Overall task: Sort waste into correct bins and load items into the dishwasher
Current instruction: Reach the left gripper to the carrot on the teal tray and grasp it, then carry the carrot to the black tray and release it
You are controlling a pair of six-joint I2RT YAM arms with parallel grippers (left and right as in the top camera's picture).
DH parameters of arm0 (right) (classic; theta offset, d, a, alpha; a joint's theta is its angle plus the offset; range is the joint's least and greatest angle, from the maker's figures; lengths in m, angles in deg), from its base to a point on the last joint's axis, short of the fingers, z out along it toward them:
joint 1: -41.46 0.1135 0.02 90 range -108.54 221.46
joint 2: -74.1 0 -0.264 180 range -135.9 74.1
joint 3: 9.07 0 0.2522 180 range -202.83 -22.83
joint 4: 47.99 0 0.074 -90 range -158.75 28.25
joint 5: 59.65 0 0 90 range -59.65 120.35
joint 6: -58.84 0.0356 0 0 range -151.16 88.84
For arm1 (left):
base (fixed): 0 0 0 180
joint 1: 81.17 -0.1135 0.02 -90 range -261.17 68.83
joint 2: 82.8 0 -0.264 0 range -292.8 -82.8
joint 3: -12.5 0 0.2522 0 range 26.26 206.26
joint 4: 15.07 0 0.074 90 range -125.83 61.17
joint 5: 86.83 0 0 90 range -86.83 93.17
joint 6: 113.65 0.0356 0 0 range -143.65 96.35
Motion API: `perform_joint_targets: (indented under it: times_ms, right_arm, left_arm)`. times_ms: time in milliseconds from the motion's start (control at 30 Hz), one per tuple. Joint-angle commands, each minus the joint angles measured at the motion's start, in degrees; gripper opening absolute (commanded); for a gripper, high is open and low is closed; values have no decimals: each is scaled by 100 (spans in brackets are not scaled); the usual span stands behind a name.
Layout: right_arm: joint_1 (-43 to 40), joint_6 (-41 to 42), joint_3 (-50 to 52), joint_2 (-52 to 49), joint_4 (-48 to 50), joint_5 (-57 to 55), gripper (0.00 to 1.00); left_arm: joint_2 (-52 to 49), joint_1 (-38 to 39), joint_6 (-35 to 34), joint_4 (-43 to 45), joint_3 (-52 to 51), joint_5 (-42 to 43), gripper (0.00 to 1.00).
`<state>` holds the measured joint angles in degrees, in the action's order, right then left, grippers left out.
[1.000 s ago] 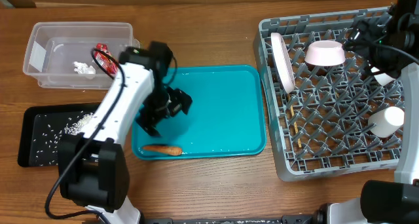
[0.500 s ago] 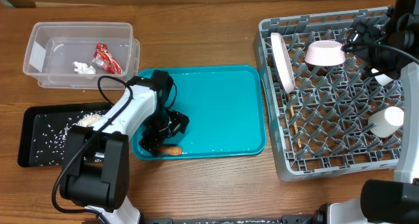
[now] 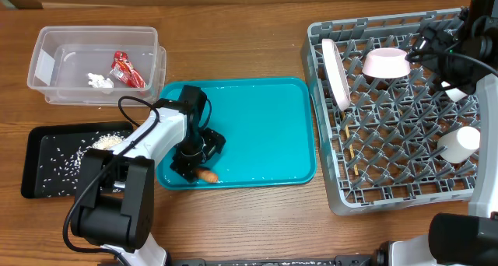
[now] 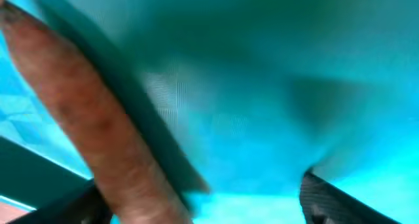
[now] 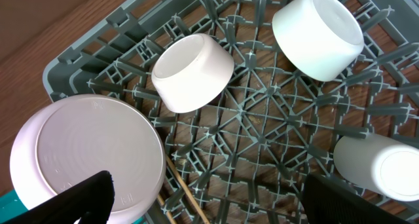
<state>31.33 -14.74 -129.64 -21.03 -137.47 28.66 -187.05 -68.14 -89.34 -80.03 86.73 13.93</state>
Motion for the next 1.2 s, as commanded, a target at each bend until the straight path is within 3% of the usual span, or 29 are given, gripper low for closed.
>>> perform_joint_targets:
  times_ms: [0, 100, 233, 333, 600, 767, 933, 1167]
  right_arm:
    - [-13, -37, -4, -37, 15, 33, 94]
    - [-13, -37, -4, -37, 15, 33, 94]
    - [-13, -37, -4, -37, 13, 33, 94]
    - [-13, -37, -4, -37, 9, 33, 94]
    - [-13, -37, -4, -37, -13, 33, 94]
    - [-13, -37, -4, -37, -17, 33, 94]
    - [-13, -37, -4, -37, -42, 33, 94]
    - [-13, -39, -4, -37, -72, 31, 94]
  left_arm:
    - [-33, -26, -72, 9, -129, -422, 78]
    - [-33, -26, -52, 9, -129, -483, 62]
    - [-33, -28, 85, 11, -129, -549, 52]
    - [-33, -28, 225, 22, -129, -634, 36]
    - [-20, -153, 647, -52, 28, -756, 4]
    - [101, -505, 909, -693, 627, -833, 4]
    - [570, -1071, 984, -1528, 1377, -1451, 4]
    - [1394, -2459, 1521, -1755, 1703, -2415, 4]
